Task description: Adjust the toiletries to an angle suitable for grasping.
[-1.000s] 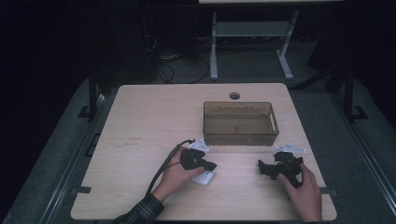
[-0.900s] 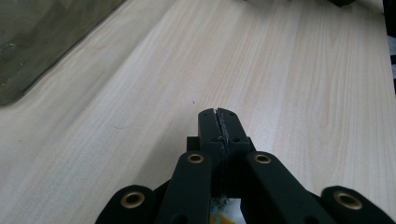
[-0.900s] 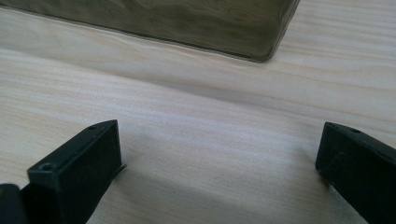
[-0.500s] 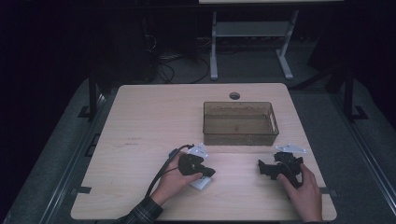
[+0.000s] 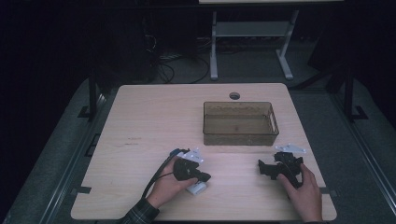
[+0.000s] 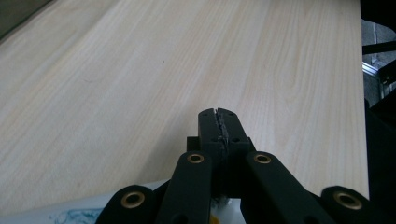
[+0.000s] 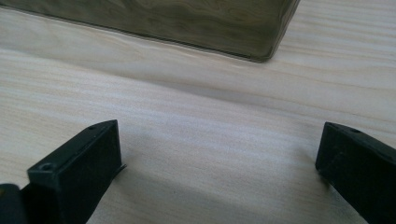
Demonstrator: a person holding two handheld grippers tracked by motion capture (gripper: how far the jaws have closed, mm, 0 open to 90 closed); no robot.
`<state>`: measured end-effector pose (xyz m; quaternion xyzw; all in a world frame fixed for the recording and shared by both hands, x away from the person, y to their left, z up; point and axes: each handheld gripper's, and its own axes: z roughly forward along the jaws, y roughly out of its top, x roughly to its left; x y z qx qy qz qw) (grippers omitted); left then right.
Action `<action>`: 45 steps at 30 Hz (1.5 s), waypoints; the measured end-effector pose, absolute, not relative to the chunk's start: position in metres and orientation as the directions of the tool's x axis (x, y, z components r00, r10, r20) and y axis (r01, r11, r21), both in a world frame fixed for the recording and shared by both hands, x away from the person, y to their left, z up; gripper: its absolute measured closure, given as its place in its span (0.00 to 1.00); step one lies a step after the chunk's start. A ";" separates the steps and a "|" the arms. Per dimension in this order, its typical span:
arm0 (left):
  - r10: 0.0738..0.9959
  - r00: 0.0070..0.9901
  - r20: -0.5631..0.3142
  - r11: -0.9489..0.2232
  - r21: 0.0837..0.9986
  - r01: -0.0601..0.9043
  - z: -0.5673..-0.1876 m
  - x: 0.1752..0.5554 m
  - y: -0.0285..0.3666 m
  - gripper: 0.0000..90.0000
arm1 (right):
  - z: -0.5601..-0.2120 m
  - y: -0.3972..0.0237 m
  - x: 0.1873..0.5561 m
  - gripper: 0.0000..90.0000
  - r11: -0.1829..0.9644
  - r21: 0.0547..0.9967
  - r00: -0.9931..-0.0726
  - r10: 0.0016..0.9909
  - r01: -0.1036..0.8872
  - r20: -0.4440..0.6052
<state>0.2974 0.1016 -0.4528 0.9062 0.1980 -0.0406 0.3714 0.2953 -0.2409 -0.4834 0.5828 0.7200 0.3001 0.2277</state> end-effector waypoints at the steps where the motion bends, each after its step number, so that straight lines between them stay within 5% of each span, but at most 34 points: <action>1: 0.330 0.917 -0.222 -0.645 0.657 0.391 -0.453 0.296 0.103 1.00 | -0.483 -0.241 0.295 0.00 0.141 0.698 -0.217 0.976 0.703 0.022; 45: 0.443 0.874 -0.197 -0.634 0.620 0.462 -0.454 0.256 0.186 1.00 | -0.483 -0.241 0.295 0.00 0.141 0.698 -0.217 0.976 0.703 0.022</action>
